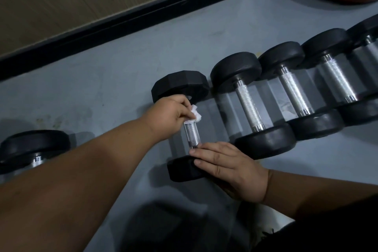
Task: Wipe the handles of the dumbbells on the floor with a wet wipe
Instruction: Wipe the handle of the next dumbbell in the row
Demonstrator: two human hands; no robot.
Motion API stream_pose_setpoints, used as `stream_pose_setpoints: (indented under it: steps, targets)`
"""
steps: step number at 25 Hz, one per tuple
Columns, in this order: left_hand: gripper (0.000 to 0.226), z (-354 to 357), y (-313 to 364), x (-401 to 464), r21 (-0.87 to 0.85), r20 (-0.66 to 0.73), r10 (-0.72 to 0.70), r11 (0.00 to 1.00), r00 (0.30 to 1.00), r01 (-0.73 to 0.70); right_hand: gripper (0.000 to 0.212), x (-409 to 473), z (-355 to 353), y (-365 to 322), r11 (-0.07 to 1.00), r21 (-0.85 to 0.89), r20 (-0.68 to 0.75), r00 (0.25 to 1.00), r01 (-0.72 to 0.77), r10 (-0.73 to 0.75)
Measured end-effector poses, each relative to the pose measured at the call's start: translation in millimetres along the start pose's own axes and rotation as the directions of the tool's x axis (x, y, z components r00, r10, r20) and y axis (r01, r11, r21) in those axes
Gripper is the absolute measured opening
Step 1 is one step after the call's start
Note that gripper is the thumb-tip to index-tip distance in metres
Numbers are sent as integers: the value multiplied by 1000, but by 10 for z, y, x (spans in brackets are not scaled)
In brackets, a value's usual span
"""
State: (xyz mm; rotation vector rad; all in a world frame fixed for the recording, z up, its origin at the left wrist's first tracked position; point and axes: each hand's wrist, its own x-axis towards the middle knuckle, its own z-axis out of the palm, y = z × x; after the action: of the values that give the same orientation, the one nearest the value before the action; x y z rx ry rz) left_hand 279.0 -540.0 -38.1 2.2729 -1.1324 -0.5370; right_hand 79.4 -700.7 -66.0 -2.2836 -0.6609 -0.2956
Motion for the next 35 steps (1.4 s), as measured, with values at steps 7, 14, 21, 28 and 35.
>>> stream_pose_setpoints:
  steps: [7,14,21,28,35]
  targets:
    - [13,140,161,-298,-80,97,79,994,992,-71,51,-20,14,7,1000,-2,-6,1000,-21,21]
    - [16,106,206,-253,5,140,96,995,986,-97,47,11,-4,-7,1000,3,-3,1000,0,0]
    - [16,82,166,19,39,-137,-123,991,983,130,39,11,-23,-23,1000,7,4,1000,-7,7]
    - [17,161,359,-364,-62,105,6,998,994,1,42,-2,-42,-30,1000,16,17,1000,-8,8]
    - [14,67,276,-133,-9,8,-49,999,999,49,49,3,-11,-16,999,-41,25,1000,0,1]
